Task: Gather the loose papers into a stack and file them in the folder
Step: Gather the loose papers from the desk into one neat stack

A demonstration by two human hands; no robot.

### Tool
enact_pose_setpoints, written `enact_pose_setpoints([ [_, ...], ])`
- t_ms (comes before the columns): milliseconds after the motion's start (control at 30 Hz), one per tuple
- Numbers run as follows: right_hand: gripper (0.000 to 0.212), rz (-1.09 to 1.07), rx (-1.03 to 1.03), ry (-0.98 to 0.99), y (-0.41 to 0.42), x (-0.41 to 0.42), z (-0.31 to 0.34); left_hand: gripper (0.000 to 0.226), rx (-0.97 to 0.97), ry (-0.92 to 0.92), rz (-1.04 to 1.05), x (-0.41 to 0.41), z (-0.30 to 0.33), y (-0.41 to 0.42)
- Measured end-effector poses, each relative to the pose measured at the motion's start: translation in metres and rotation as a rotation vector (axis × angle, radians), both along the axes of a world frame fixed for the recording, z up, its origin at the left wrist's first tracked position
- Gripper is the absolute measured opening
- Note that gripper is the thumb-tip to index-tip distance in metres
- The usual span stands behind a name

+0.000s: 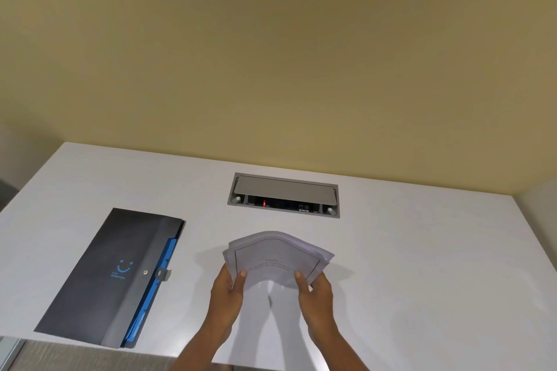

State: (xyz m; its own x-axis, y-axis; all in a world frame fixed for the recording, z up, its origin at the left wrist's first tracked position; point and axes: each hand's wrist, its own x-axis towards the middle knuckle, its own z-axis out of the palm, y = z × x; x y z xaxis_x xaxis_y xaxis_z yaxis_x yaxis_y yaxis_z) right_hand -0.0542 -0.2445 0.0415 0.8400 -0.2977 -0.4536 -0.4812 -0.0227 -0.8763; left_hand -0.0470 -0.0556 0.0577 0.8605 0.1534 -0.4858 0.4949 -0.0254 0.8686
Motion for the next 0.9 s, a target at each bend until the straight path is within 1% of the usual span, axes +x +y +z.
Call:
enact_pose_setpoints([
  [200,0.032,-0.014,0.007,-0.035,0.001,0.006,0.004,0.036,0.026,-0.047,0.024,0.011,0.003,-0.002],
  [300,0.031,-0.017,0.018,-0.037,0.000,0.006,0.008,0.044,0.058,-0.078,-0.020,0.014,0.004,-0.002],
  [500,0.035,-0.023,0.026,0.000,-0.008,0.003,0.003,0.052,0.087,-0.072,-0.067,0.013,0.001,0.003],
  [633,0.036,-0.028,0.031,-0.004,-0.007,0.005,0.001,0.047,0.062,-0.071,-0.054,0.013,-0.004,0.004],
  [800,0.024,-0.044,0.011,-0.012,-0.004,0.008,0.000,0.040,0.057,-0.065,-0.030,0.016,-0.008,0.003],
  [900,0.025,-0.057,0.016,-0.036,-0.004,0.011,0.001,0.037,0.049,-0.076,-0.020,0.019,-0.007,0.003],
])
